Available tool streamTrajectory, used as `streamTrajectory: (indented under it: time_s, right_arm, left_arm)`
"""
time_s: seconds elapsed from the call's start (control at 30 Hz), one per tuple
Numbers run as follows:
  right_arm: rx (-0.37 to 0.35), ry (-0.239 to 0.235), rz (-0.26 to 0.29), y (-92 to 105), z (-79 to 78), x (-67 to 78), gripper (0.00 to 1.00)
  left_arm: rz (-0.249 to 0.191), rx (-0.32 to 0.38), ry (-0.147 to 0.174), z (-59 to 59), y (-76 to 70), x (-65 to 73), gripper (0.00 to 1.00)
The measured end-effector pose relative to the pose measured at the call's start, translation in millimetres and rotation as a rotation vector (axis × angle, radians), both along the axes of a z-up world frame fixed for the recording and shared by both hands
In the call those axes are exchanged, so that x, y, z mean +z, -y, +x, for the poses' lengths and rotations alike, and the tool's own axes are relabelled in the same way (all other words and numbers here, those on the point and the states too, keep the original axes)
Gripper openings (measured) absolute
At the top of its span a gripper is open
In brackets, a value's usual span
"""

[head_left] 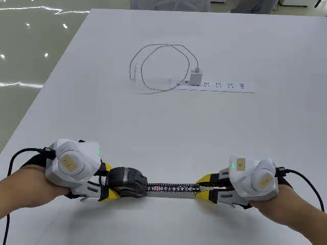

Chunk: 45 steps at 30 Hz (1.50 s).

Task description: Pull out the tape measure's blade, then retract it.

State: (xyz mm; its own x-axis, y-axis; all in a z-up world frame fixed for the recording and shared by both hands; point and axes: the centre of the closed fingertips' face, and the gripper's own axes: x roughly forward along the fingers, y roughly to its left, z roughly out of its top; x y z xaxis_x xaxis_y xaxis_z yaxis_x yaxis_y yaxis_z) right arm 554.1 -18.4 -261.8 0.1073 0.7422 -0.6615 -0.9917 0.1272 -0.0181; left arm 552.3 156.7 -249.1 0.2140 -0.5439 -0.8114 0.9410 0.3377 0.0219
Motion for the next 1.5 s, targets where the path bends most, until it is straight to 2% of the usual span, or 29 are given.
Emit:
streamTrajectory:
  time_s: [0.73, 1.5]
  right_arm:
    - [-0.026, -0.002, -0.032, 27.4, -0.2, -2.4, 0.07]
    - [-0.033, 0.001, -0.058, 46.4, 0.2, -1.8, 0.07]
  left_arm:
    - [0.002, -0.002, 0.000, -0.5, 0.7, 0.4, 0.26]
    - [0.003, -0.003, 0.001, -0.2, 0.9, -0.1, 0.26]
